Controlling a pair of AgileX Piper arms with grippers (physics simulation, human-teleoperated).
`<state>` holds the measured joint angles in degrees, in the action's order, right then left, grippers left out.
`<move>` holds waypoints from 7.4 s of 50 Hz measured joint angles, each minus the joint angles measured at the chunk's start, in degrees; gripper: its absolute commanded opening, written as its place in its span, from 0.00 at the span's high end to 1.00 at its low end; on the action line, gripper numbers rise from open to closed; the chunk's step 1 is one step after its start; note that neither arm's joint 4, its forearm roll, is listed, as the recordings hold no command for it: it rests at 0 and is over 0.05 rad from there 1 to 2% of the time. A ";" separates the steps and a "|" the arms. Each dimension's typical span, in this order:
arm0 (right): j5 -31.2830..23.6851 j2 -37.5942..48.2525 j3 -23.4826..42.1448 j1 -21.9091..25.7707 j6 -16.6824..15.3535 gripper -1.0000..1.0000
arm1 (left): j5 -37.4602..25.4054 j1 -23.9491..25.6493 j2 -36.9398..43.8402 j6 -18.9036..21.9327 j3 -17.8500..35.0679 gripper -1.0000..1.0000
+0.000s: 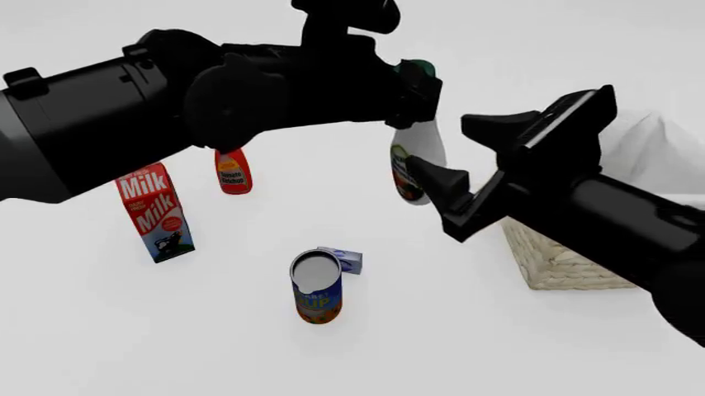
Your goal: Pick the salad dressing and place it in the basket.
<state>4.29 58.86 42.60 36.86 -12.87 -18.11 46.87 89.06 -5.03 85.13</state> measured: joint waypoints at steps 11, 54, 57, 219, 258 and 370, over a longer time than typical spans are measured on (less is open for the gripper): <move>0.90 1.40 0.09 -0.57 -0.46 0.00 | -0.22 0.13 -0.35 0.00 -0.01 1.00; 2.77 6.02 1.82 -2.40 -1.89 0.00 | -1.27 1.09 -2.41 -0.16 0.07 1.00; 2.82 6.31 2.00 -2.46 -1.95 0.00 | -1.34 1.17 -2.56 -0.18 0.09 1.00; -7.42 -9.06 10.69 -19.67 2.04 1.00 | 25.09 -51.46 -86.65 7.04 -83.97 0.00; 0.43 4.11 9.97 -40.57 4.14 1.00 | 21.35 -55.95 -89.01 7.46 -85.11 0.00; 7.97 27.94 11.12 -48.31 3.07 1.00 | 20.32 -55.95 -89.06 9.42 -85.13 0.00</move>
<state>12.26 86.79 53.72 -11.45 -9.80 2.21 -9.09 0.01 4.39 0.00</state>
